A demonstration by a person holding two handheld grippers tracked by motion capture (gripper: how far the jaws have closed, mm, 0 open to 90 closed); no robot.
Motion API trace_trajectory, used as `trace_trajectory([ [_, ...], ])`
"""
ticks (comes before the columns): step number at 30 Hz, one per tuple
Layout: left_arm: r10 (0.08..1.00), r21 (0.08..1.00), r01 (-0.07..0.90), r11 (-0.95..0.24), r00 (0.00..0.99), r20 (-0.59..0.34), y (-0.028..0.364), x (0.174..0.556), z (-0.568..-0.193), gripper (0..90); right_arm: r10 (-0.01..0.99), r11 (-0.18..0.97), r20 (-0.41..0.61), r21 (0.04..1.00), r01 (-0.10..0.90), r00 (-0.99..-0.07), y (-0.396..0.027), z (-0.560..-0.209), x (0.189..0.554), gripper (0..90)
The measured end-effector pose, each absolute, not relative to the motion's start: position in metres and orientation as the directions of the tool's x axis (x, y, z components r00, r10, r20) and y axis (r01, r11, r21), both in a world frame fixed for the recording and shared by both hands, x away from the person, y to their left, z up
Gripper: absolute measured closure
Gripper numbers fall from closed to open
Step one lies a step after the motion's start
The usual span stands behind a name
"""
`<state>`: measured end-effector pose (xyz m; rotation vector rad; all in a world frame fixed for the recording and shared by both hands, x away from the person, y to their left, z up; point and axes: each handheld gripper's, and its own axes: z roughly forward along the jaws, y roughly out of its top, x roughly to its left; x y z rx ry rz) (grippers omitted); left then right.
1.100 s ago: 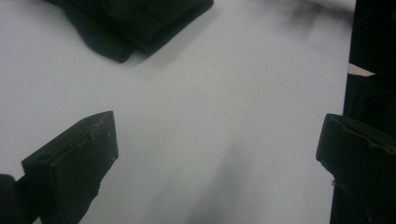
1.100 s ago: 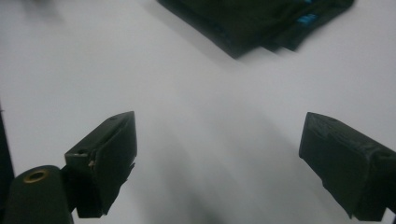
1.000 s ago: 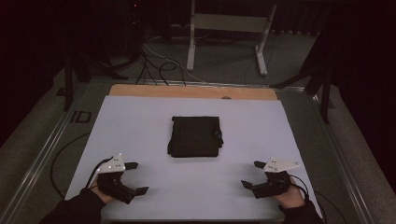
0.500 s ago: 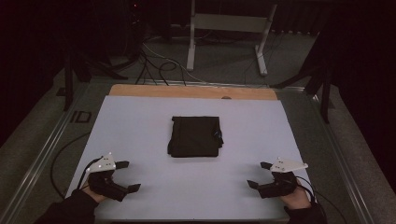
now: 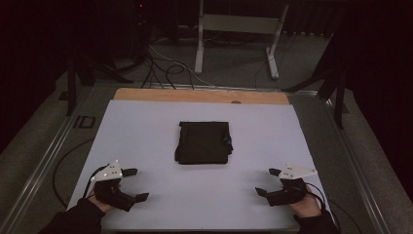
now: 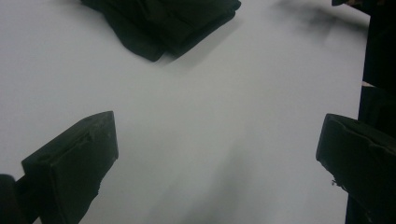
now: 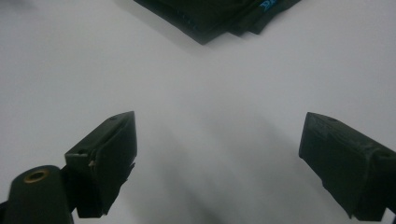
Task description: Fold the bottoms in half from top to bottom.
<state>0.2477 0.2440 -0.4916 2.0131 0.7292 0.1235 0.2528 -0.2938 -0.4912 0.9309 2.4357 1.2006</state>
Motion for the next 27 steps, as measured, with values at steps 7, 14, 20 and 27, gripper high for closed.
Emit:
trace_trajectory([
  [7,0.536,0.823,0.442,-0.357,0.818,-0.206,0.2447,0.2466,-0.4902,0.0,0.654,0.446,0.043,0.785,0.431,-0.756,-0.2923,-0.4908,0.2523,11.5],
  [14,0.534,0.827,0.443,-0.346,0.818,-0.215,0.2456,0.2466,-0.4896,0.0,0.654,0.452,0.037,0.782,0.429,-0.756,-0.292,-0.4909,0.2524,11.5],
  [20,0.532,0.829,0.442,-0.343,0.818,-0.217,0.2453,0.2466,-0.4898,0.0,0.651,0.454,0.036,0.782,0.427,-0.759,-0.2919,-0.4912,0.2526,11.5],
  [27,0.526,0.828,0.44,-0.346,0.822,-0.218,0.2436,0.2467,-0.4897,0.0,0.645,0.457,0.041,0.78,0.429,-0.763,-0.2913,-0.4918,0.2526,11.6],
])
